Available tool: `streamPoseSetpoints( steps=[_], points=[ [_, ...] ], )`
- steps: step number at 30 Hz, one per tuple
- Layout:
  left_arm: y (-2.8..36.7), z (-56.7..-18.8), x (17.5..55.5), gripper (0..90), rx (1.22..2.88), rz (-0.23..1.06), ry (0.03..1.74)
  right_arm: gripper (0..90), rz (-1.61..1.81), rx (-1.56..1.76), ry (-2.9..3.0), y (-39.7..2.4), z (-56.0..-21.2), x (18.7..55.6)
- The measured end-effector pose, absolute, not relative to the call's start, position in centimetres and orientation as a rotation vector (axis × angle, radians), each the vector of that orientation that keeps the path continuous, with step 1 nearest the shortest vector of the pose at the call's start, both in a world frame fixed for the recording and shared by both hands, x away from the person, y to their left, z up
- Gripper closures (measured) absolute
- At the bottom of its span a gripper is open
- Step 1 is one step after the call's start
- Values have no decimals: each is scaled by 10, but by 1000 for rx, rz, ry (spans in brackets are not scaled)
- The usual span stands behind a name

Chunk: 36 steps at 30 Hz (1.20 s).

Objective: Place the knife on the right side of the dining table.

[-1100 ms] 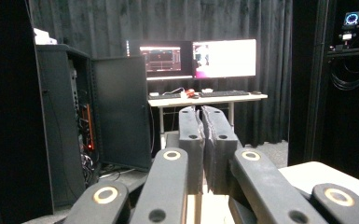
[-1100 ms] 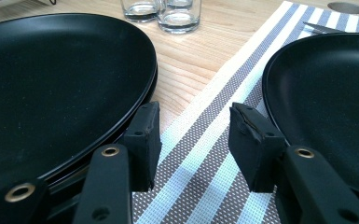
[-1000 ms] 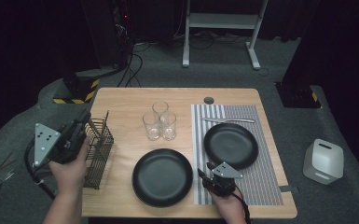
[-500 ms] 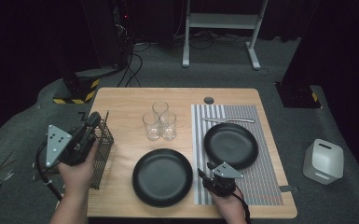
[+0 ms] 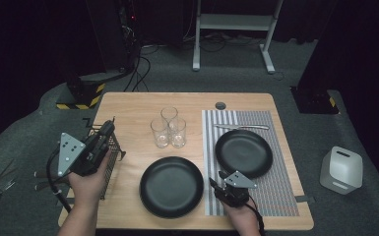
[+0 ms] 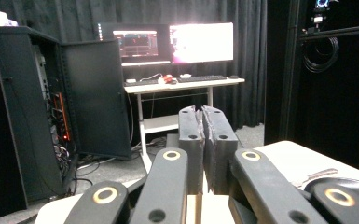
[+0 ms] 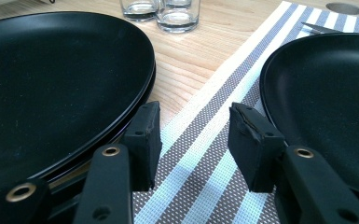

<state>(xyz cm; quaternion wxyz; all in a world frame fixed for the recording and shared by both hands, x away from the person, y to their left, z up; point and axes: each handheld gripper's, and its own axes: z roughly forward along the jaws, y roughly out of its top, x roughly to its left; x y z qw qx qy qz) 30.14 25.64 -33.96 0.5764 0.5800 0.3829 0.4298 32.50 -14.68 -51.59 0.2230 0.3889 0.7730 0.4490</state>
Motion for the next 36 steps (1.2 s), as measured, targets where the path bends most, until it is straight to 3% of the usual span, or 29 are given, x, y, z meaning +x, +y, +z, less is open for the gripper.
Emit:
streamPoseSetpoints(
  steps=[36],
  points=[
    [211,-364,301,870,1418,871,840,519,1257,996,2121,-141,-506,321]
  ],
)
